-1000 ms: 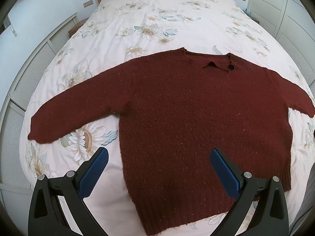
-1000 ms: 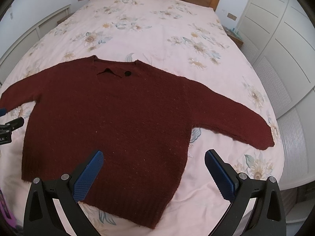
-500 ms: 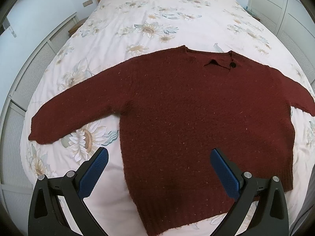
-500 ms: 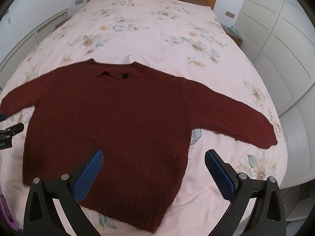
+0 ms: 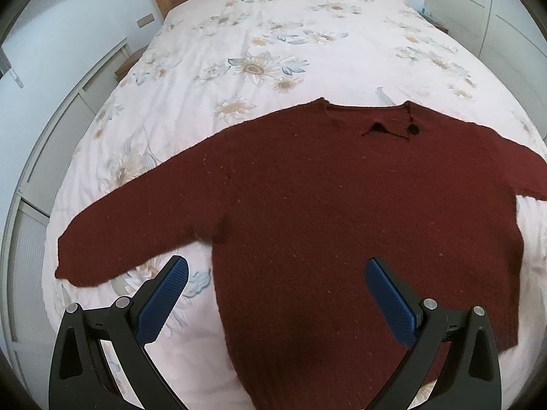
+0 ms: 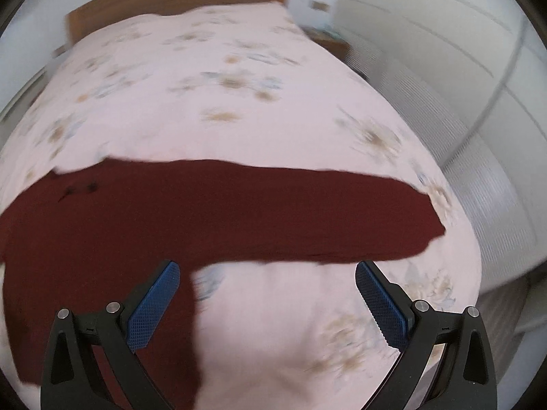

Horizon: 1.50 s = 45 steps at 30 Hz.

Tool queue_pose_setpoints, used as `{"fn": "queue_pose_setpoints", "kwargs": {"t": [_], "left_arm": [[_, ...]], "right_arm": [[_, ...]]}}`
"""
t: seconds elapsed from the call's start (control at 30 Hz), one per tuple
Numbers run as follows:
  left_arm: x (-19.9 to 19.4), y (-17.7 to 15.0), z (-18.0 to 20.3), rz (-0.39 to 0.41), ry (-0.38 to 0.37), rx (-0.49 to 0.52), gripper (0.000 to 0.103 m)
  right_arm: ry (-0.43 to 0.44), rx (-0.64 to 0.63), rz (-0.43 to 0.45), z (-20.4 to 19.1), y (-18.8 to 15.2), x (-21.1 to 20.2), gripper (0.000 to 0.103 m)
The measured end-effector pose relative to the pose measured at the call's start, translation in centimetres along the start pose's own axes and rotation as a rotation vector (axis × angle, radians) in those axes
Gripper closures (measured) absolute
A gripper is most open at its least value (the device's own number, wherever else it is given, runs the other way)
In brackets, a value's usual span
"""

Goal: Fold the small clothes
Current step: 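Grasp the sweater sleeve cuff with the right tool and lift it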

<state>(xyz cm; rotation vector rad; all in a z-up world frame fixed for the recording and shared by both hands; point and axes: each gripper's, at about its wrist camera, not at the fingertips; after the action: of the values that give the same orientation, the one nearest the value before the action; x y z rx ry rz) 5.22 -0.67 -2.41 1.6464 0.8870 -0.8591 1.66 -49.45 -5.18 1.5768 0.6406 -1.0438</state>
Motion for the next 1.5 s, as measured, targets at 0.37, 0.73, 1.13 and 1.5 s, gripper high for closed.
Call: {"fn": "queue_pose_setpoints", "kwargs": {"t": [0.37,0.73,1.13,1.5], "left_arm": [[3.8,1.0,-0.3,-0.075,-0.003,-0.022,0.001],[6.7,0.5,-0.5,-0.144,-0.046,-0.029,0.001],[7.0,0.5,-0.1,-0.134,-0.056,-0.022,0.001],[5.4,-0.5,-1.4,-0.092,-0.059,-0.045,0.001]], "right_arm": [[-0.043,0.422,-0.17,14.9,0.0,12.6,0.0],[0.012,0.589,-0.171,18.0,0.4,16.7,0.007],[0.058,0.405,-0.031,13.1,4.6,9.3,0.088],[0.3,0.042,0.191,-5.3,10.1,-3.4,0.088]]}}
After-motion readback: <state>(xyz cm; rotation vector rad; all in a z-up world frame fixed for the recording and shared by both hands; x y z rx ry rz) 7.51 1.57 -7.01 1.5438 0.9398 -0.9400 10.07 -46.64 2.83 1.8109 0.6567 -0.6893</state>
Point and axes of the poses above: each gripper's, at about its wrist camera, not at the fingertips, and x roughly the way its jaws point, z to its right, y to its top, and after that the axes turned 4 degrees about y, right-handed
